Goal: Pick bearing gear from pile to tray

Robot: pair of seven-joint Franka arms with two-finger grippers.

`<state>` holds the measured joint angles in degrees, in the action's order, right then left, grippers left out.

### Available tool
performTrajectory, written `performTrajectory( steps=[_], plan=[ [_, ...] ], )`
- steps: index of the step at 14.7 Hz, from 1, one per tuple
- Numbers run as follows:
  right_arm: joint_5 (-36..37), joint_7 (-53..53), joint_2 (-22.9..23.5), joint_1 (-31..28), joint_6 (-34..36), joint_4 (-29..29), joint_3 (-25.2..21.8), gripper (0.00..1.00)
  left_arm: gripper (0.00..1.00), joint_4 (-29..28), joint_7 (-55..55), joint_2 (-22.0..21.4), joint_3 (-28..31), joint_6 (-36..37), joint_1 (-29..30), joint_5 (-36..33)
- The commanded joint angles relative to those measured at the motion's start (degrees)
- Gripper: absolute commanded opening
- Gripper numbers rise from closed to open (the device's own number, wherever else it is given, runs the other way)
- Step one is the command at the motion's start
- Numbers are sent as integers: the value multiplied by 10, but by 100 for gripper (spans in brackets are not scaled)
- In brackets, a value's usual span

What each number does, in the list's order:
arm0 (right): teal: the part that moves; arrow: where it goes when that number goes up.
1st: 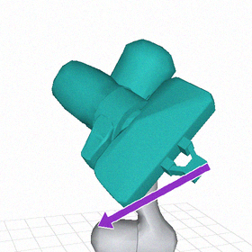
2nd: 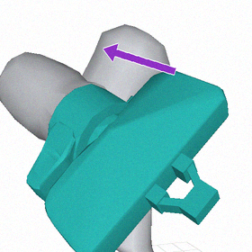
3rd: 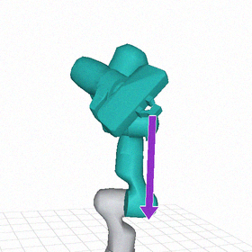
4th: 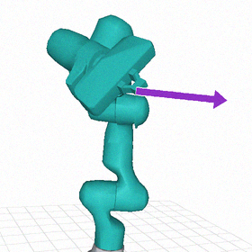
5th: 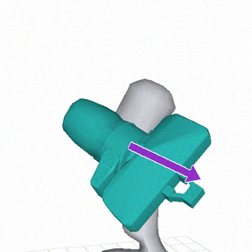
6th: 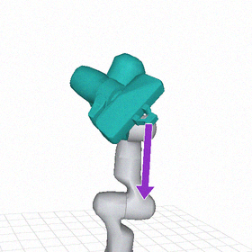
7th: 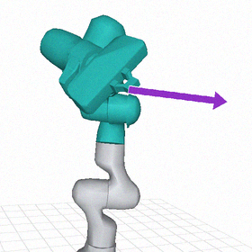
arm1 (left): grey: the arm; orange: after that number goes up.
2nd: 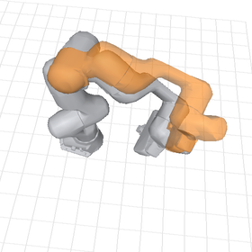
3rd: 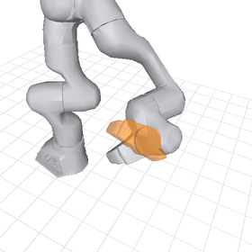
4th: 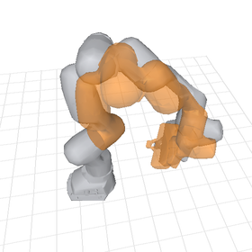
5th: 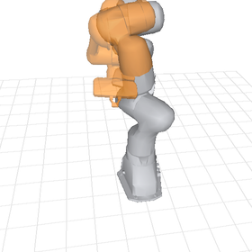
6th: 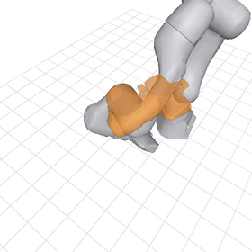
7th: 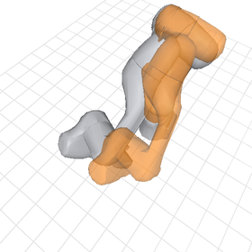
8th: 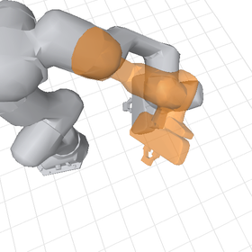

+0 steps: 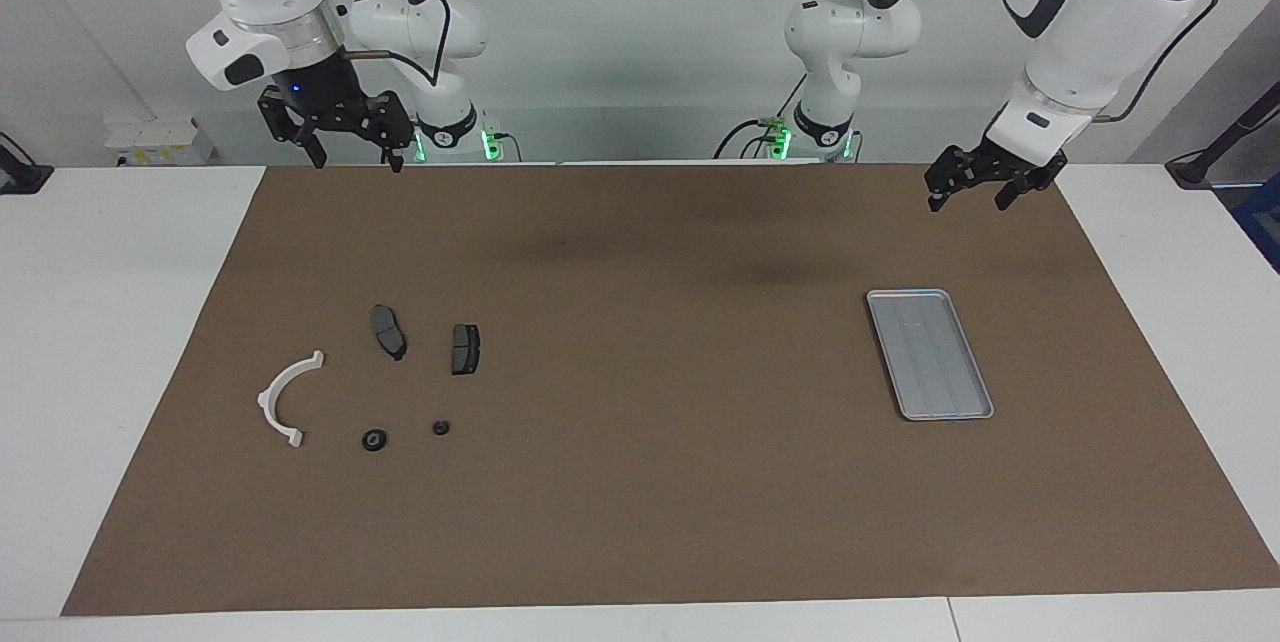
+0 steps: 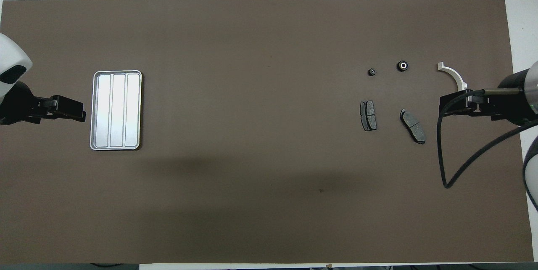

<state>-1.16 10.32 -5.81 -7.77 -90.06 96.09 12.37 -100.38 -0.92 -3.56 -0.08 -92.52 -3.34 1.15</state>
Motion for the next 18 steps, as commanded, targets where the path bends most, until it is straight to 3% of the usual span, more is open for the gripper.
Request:
performTrajectory(
  steps=[1,6,10,15,18],
  plan=[
    [5,-10,11,-1,-88,73,3,100,100,-20,2,-17,4,-11,-4,3],
    [22,50,153,11,-229,75,3,100,100,-20,2,-17,4,-11,-3,3],
    [78,135,257,25,-325,56,3,100,100,-20,2,-17,4,-11,-4,3],
    [122,202,382,35,-323,-51,3,100,100,-20,2,-17,4,-11,-4,3],
    [126,228,415,35,-328,-72,3,100,100,-20,2,-17,4,-11,-4,3]
  ],
)
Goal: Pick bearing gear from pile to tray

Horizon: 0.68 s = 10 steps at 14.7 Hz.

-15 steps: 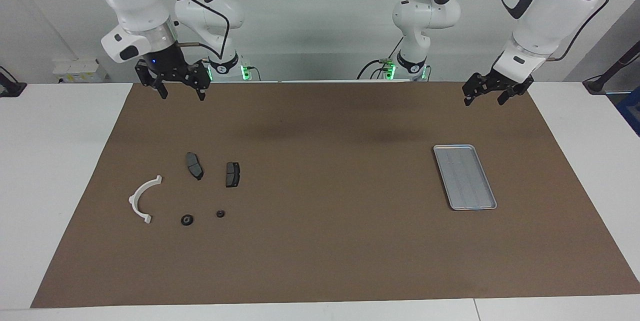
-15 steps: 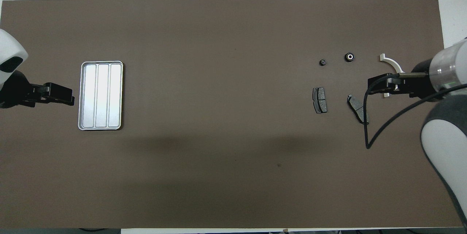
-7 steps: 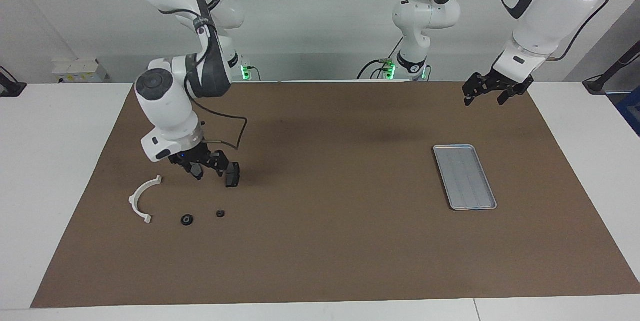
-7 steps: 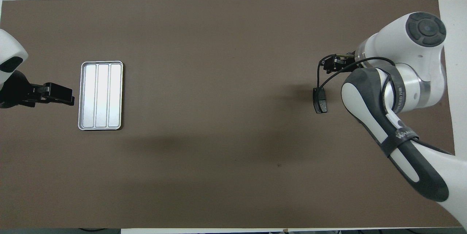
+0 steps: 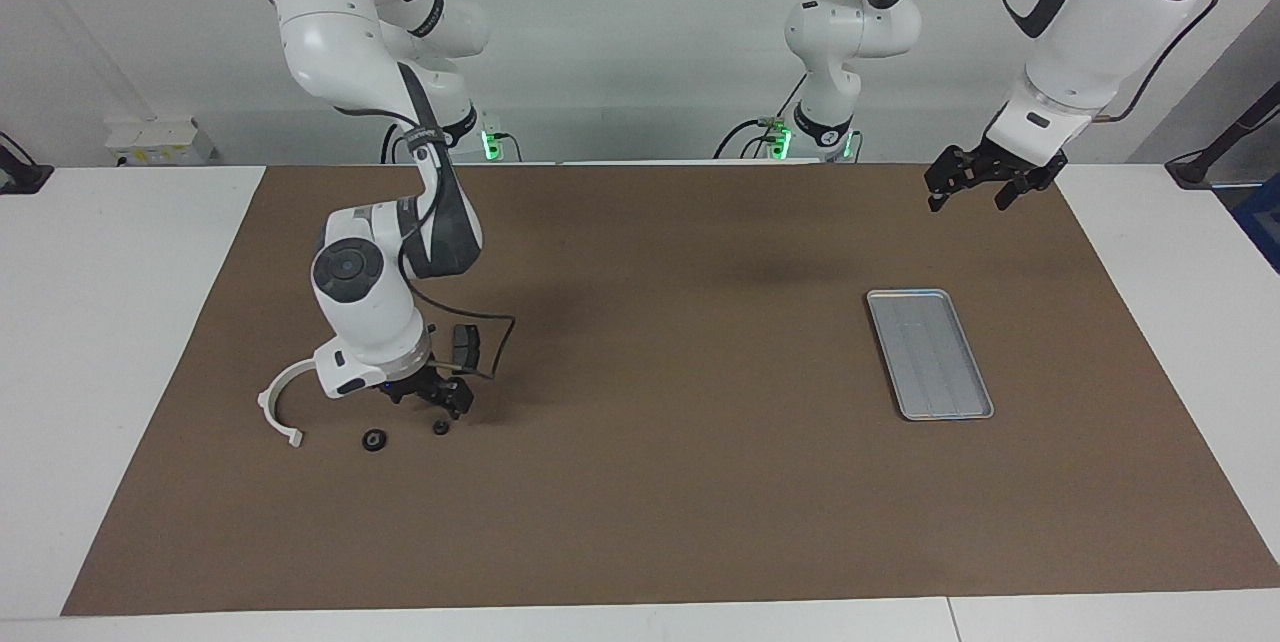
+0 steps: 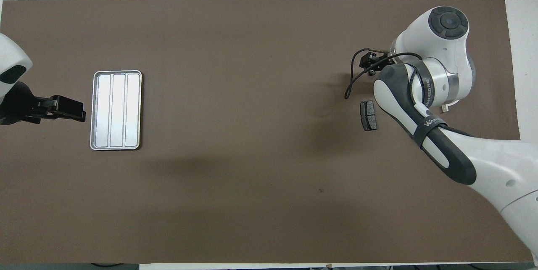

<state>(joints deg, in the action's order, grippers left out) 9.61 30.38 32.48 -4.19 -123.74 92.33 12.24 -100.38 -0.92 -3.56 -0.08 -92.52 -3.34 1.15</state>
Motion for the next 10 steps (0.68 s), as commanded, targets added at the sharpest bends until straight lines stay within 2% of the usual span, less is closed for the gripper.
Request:
performTrajectory(
  steps=[1,4,6,10],
  plan=[
    [18,32,39,-1,4,-35,4,100,100,-20,2,-17,4,-11,-4,3],
    [18,45,42,6,4,-35,4,97,100,-20,2,-17,4,-11,-4,3],
    [18,45,42,7,3,-35,4,91,100,-20,2,-17,4,-11,-4,3],
    [18,45,42,4,-18,-33,4,54,100,-20,2,-17,4,-11,-3,3]
  ],
)
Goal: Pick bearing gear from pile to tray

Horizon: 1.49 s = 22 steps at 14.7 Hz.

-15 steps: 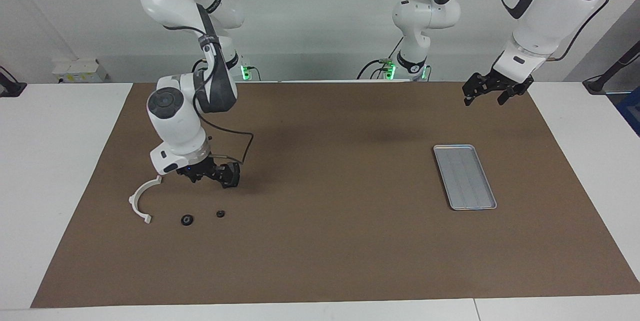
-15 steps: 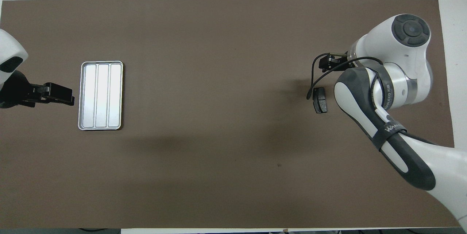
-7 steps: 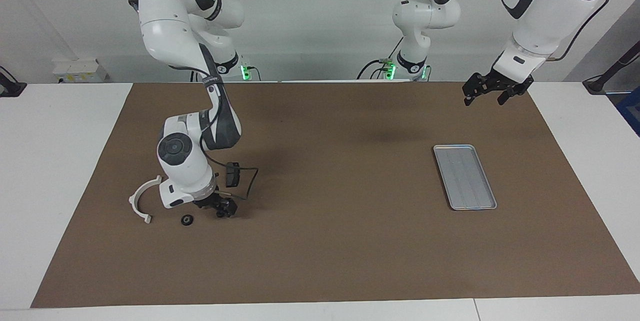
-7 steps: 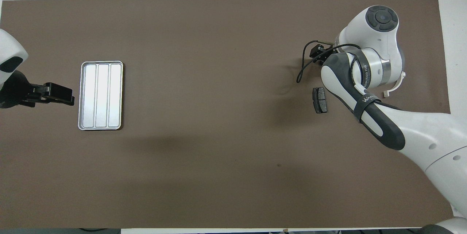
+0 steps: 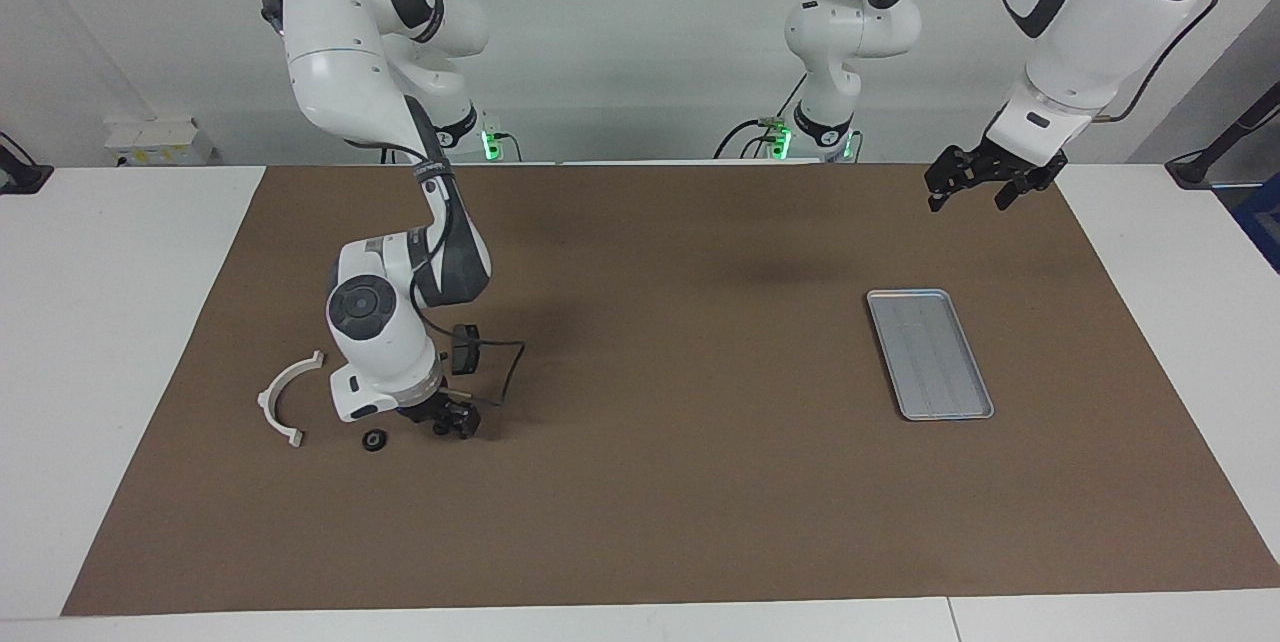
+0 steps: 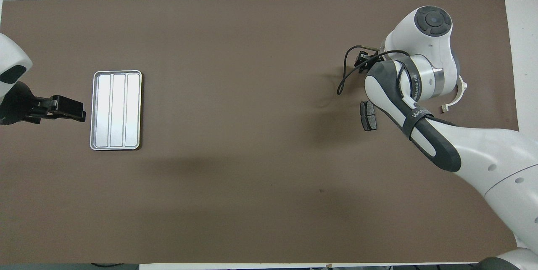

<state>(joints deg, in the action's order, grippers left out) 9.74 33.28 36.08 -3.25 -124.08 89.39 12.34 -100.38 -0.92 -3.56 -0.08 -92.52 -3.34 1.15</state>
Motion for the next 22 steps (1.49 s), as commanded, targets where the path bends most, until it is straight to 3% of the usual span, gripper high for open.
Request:
performTrajectory(
  steps=[1,5,7,13,17,19,22],
  plan=[
    [17,16,8,-5,-15,-4,3,48,100,-20,2,-17,4,-11,-4,3],
    [14,17,10,-5,-20,-2,4,21,100,-20,2,-17,4,-11,-4,3],
    [14,17,10,-6,-20,-1,4,0,100,-19,4,-17,3,-16,-5,3],
    [17,2,-11,-4,38,-12,8,0,100,-17,-2,-22,5,-16,1,3],
    [12,1,-34,-3,247,-131,57,0,100,-24,6,-29,10,-14,5,3],
    [9,19,-52,1,319,-160,93,0,100,-24,5,-32,10,-10,16,2],
    [11,211,-66,35,353,-175,157,0,100,-31,7,-37,10,-10,34,2]
  ],
)
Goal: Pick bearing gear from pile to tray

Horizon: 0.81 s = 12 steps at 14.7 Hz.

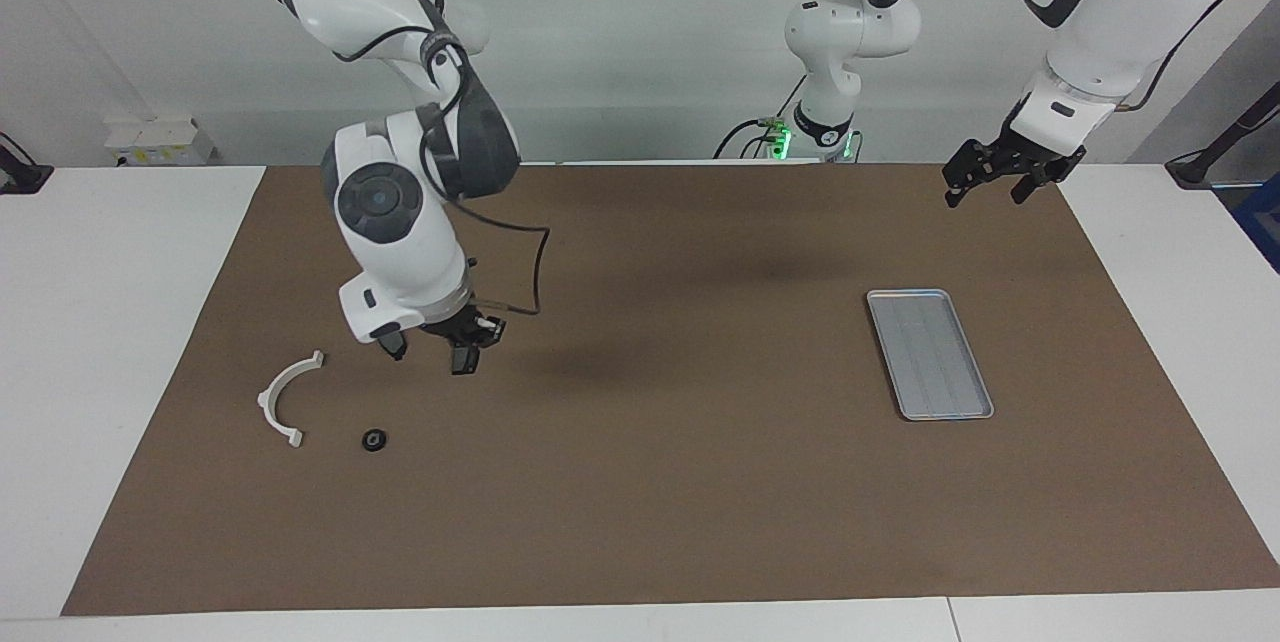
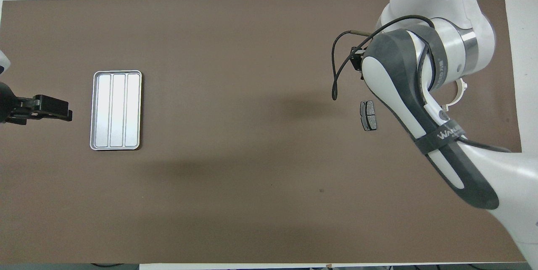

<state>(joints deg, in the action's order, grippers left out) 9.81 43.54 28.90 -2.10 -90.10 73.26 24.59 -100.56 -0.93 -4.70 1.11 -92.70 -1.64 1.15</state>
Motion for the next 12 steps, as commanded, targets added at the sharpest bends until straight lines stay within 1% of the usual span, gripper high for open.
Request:
performTrajectory(
  steps=[1,3,5,8,10,12],
  plan=[
    [9,191,7,53,3,-19,38,0,100,-29,7,-26,-2,-14,22,2],
    [6,335,9,99,-44,-16,39,0,100,-29,6,-24,-2,-31,23,2],
    [9,419,20,134,-92,-14,38,0,100,-31,1,-24,-2,-38,23,2],
    [26,464,48,162,-133,-8,35,0,100,-43,-28,-29,-3,-38,17,2],
    [82,499,86,188,-158,-8,35,0,100,-47,-35,-32,-3,-28,19,3],
    [111,524,119,200,-197,-7,35,0,100,-64,-38,-40,-3,-37,22,3]
  ],
)
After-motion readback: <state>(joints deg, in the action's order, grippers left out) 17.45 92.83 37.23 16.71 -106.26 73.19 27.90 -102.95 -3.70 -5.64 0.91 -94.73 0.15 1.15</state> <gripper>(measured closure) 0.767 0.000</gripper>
